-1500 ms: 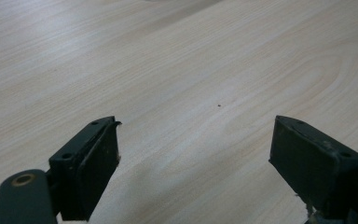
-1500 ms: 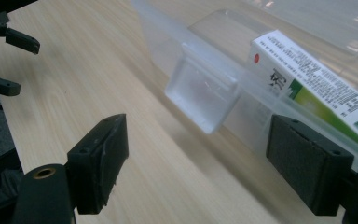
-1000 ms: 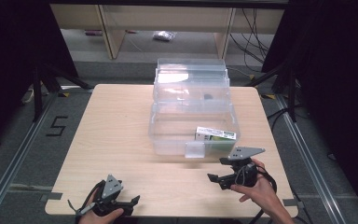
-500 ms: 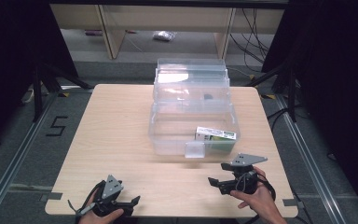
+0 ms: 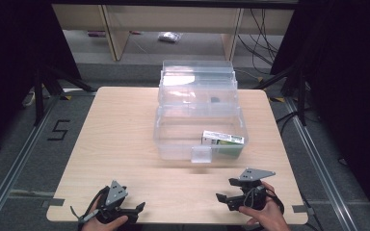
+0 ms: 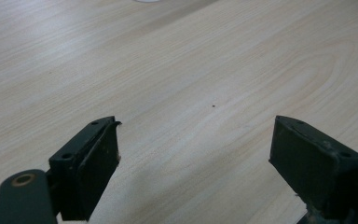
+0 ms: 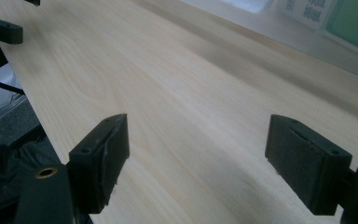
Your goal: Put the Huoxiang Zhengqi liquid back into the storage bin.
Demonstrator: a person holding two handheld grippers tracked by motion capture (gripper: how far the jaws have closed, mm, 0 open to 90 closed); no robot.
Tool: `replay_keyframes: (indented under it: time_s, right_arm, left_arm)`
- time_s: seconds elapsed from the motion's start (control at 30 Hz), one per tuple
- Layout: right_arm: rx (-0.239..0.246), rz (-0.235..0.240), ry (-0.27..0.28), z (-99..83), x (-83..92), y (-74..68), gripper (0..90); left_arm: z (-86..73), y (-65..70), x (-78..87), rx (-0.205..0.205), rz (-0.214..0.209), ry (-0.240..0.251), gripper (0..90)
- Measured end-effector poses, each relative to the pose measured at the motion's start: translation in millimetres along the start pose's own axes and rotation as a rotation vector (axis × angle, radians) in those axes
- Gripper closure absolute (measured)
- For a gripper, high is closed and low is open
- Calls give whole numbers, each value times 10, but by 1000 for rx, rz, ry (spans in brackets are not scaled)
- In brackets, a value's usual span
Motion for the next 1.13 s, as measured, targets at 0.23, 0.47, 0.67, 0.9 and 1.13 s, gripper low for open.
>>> replay_keyframes:
  time_s: [0.23,0.47,0.67,0.9,1.13]
  right_arm:
    - [-33,10,-22,-117,5,-29,221]
    - [-42,-3,-50,-214,-1,-56,217]
    - [-35,-8,-66,-251,-6,-78,207]
    - [-42,-8,-74,-270,-13,-97,205]
    - [-14,-7,-89,-281,-35,-75,201]
  left_arm:
    - [-17,-18,24,-45,-5,-21,149]
    - [-15,-7,18,-38,-5,-19,149]
    - [-16,-7,17,-38,-5,-19,149]
    - [-17,-7,14,-41,-4,-19,149]
    - [-19,-1,10,-38,-4,-18,149]
Point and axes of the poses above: each handheld gripper's, and its own axes: x roughly backward along the jaws, z roughly out of its top, y roughly to its right, the point moved 8 cm from there along -x, roughly forward along the jaws, and after that the axes turned 12 degrees about z, right-handed, at the moved point
